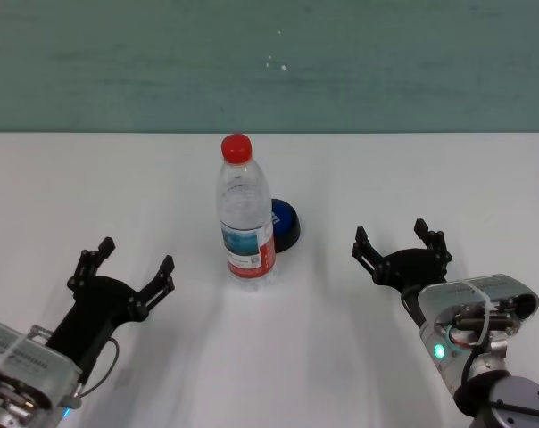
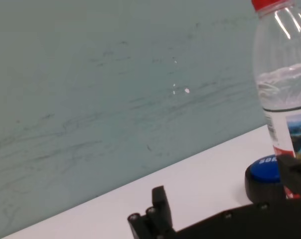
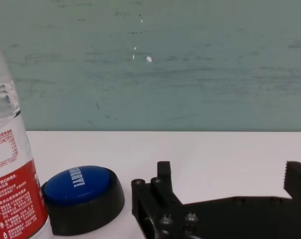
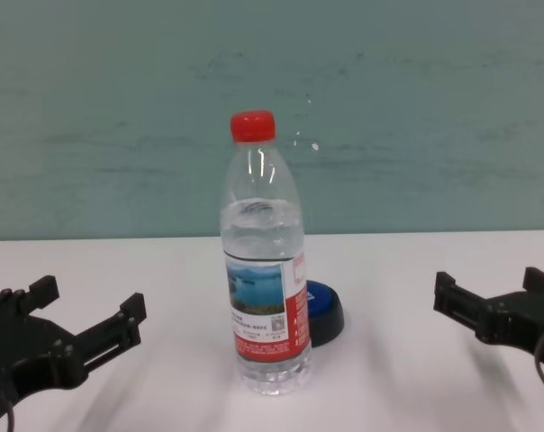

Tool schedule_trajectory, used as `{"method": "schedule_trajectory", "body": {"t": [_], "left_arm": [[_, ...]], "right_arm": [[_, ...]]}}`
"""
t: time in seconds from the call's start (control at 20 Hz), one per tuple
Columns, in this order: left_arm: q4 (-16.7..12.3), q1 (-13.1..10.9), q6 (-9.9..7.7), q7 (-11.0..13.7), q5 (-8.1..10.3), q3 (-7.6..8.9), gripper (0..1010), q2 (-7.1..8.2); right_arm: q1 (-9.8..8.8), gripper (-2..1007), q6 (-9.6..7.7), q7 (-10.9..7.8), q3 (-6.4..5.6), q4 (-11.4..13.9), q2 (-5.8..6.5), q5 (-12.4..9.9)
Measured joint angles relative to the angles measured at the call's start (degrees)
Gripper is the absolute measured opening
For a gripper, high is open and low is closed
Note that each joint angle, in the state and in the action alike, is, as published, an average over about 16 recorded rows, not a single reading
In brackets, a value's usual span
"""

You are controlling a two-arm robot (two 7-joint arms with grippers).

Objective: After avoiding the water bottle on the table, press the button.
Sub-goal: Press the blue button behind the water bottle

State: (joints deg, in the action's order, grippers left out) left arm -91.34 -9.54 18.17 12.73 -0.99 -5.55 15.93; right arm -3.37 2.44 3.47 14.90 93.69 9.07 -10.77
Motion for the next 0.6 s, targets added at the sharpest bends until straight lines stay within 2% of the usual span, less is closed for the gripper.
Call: {"method": "schedule_trajectory", "body": {"t": [0.6], "left_arm": [[0.06, 0.04, 0.02, 0.03, 0.06, -0.03, 1000, 0.0]], "right_arm": [[0.0, 1004, 0.0, 0.0, 0.0, 0.0, 0.0, 0.0]]}}
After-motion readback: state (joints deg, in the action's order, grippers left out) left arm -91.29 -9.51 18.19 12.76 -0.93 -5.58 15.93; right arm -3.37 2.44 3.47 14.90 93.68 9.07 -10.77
